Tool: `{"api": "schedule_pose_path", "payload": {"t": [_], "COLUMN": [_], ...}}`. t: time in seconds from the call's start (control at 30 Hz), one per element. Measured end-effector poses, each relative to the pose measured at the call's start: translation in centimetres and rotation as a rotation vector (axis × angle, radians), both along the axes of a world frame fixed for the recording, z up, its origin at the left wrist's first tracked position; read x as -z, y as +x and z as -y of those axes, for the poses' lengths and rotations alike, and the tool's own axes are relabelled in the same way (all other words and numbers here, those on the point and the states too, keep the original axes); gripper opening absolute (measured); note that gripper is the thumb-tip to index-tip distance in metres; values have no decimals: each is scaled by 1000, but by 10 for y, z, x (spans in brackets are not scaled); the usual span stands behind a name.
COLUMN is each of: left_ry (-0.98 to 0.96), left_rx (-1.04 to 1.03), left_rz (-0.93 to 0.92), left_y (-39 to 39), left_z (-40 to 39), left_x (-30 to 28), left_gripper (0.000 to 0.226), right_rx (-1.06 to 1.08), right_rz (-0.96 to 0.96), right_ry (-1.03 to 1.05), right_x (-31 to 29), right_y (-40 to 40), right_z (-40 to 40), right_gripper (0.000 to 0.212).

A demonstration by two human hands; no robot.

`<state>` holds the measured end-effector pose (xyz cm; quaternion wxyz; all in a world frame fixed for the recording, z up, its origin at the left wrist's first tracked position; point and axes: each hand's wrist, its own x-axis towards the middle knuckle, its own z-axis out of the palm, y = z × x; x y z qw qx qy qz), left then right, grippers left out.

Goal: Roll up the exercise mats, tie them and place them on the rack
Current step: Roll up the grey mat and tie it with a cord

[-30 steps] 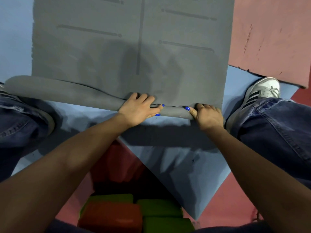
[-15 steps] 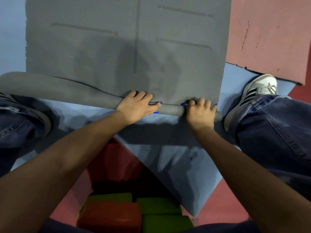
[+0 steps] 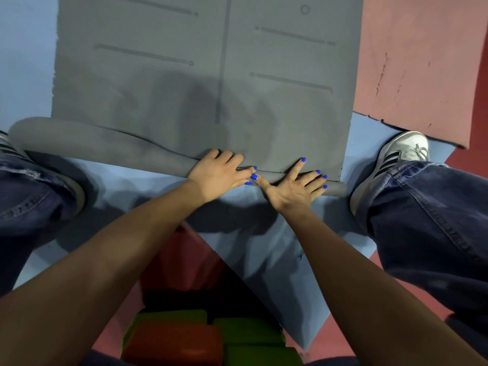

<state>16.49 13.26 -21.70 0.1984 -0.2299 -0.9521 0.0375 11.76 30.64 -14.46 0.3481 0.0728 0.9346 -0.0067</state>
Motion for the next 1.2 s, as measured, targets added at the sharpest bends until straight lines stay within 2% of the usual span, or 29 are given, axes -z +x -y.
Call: {"api": "schedule_pose_path", "payload": {"t": [0.23, 0.4, 0.5, 0.57, 0.67, 1.07, 1.2], "left_ry": [-20, 22, 34, -30, -103, 305, 195], "left_rx": [-123, -171, -375, -500, -588, -942, -967], "left_rz": [9, 110, 124, 117, 174, 470, 478], "left_y": [0, 14, 41, 52, 47, 50, 51], "left_z": [2, 17, 48, 71, 78, 56, 55], "left_x": [-6, -20, -31, -41, -47, -42, -38], "left_gripper": [56, 40, 30, 30, 32, 44, 33], "right_rx": [107, 105, 101, 105, 102, 113, 126], "right_rz": [146, 253, 289, 302, 305, 353, 366], "right_ry": [1, 51, 61, 62, 65, 71, 57], "right_x": [-7, -15, -19, -21, -22, -25, -25], "right_y": [-12, -18, -20, -21, -22, -26, -27], "right_z": [10, 15, 16, 16, 17, 19, 20], "right_gripper": [135, 131, 131, 131, 133, 134, 133]}}
